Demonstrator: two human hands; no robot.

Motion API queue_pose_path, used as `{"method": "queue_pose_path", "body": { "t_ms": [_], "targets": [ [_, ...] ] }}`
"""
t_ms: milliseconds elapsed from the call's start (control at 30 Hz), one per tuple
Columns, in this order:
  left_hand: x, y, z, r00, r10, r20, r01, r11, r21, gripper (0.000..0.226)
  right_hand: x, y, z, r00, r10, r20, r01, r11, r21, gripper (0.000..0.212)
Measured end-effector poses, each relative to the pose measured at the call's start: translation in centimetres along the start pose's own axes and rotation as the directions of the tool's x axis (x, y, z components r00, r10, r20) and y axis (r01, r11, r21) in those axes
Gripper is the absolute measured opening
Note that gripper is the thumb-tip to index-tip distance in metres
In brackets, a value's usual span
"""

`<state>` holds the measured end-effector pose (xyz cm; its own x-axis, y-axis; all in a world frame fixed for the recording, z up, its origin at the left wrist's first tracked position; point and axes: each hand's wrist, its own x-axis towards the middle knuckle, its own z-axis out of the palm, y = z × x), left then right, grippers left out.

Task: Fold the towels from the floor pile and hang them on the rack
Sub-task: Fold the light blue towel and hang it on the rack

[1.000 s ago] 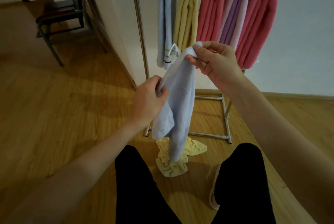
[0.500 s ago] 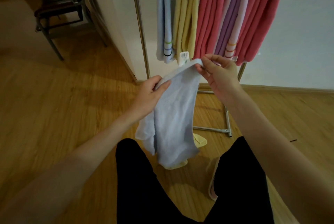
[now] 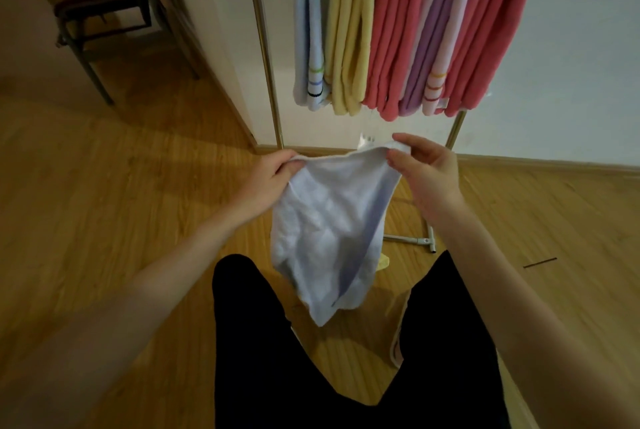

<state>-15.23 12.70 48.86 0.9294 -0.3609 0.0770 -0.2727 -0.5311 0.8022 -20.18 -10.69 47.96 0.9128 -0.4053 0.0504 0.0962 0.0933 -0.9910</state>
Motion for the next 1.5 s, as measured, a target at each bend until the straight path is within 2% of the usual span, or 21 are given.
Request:
{"method": "queue_pose_path", "body": {
  "t_ms": [67,133,233,333,433,567,633,700,733,767,867,933,1067,1167,1300,1400,1500],
  "targets": [
    [0.5,1.0,0.4,0.998,-0.059,0.013,0.060,0.991,-0.122,0.028,-0.4,1.3,-0.8,0.998,-0.047,0.037,0.056,0.959,-0.279,0.033],
    [0.9,1.8,0.7,0.993,-0.108,0.037,0.114,0.961,-0.253,0.032,-0.7,2.6,-1.3,0.994,-0.088,0.057,0.105,0.882,-0.460,0.029],
    [1.4,2.9,1.0,0.992,-0.115,0.060,0.129,0.933,-0.336,0.028,-1.0,4.2,-1.7,0.995,-0.078,0.067,0.102,0.830,-0.549,0.013],
    [1.7,3.7,1.1,0.995,-0.094,0.039,0.101,0.926,-0.363,0.027,-1.5,5.5,-1.8,0.989,-0.089,0.118,0.143,0.774,-0.617,0.011],
    [1.8,4.1,1.0,0.997,-0.081,0.000,0.076,0.931,-0.356,0.025,-2.0,6.5,-1.6,0.971,-0.200,0.131,0.231,0.649,-0.725,0.015],
    [2.1,4.1,0.6,0.995,-0.084,-0.049,0.061,0.932,-0.356,0.029,-3.3,5.9,-1.2,0.889,-0.388,0.244,0.441,0.581,-0.684,0.015],
    [2.2,4.3,0.5,0.995,-0.078,-0.057,0.053,0.935,-0.351,0.029,-4.2,5.3,-0.6,0.844,-0.374,0.385,0.536,0.566,-0.626,0.022],
    [2.3,4.5,0.5,0.996,-0.065,-0.053,0.042,0.935,-0.353,0.027,-4.6,5.2,0.2,0.750,-0.366,0.551,0.660,0.446,-0.604,0.028],
    [2.3,4.6,0.5,0.997,-0.058,-0.051,0.036,0.935,-0.354,0.027,-4.6,5.4,0.6,0.721,-0.360,0.593,0.692,0.421,-0.586,0.027],
    [2.3,4.7,0.5,0.997,-0.051,-0.050,0.030,0.937,-0.348,0.027,-4.5,5.5,1.0,0.722,-0.352,0.596,0.689,0.448,-0.570,0.026],
    [2.2,4.9,0.6,0.999,-0.023,-0.045,0.007,0.943,-0.331,0.027,-3.9,5.3,2.2,0.808,-0.332,0.487,0.565,0.671,-0.479,0.029],
    [2.1,5.1,0.7,1.000,-0.005,-0.031,-0.005,0.946,-0.324,0.027,-3.5,4.8,2.7,0.853,-0.293,0.431,0.479,0.766,-0.429,0.031],
    [2.0,5.2,0.6,1.000,0.023,0.012,-0.018,0.954,-0.298,0.026,-3.0,3.3,3.1,0.864,-0.201,0.462,0.354,0.895,-0.272,0.033],
    [2.0,5.3,0.5,0.999,0.033,0.018,-0.027,0.956,-0.292,0.024,-3.0,2.5,3.0,0.844,-0.197,0.500,0.331,0.923,-0.196,0.033],
    [2.0,5.6,0.8,0.998,0.053,0.025,-0.044,0.965,-0.258,0.028,-3.0,2.5,3.5,0.804,-0.157,0.573,0.355,0.900,-0.252,0.039],
    [2.1,5.7,0.9,0.997,0.065,0.050,-0.052,0.970,-0.236,0.028,-2.9,2.7,3.5,0.772,-0.062,0.633,0.313,0.903,-0.293,0.027],
    [2.3,5.9,0.6,0.998,0.050,0.027,-0.043,0.975,-0.220,0.027,-3.0,3.0,2.8,0.768,0.004,0.640,0.328,0.856,-0.400,0.010]
  ]
}}
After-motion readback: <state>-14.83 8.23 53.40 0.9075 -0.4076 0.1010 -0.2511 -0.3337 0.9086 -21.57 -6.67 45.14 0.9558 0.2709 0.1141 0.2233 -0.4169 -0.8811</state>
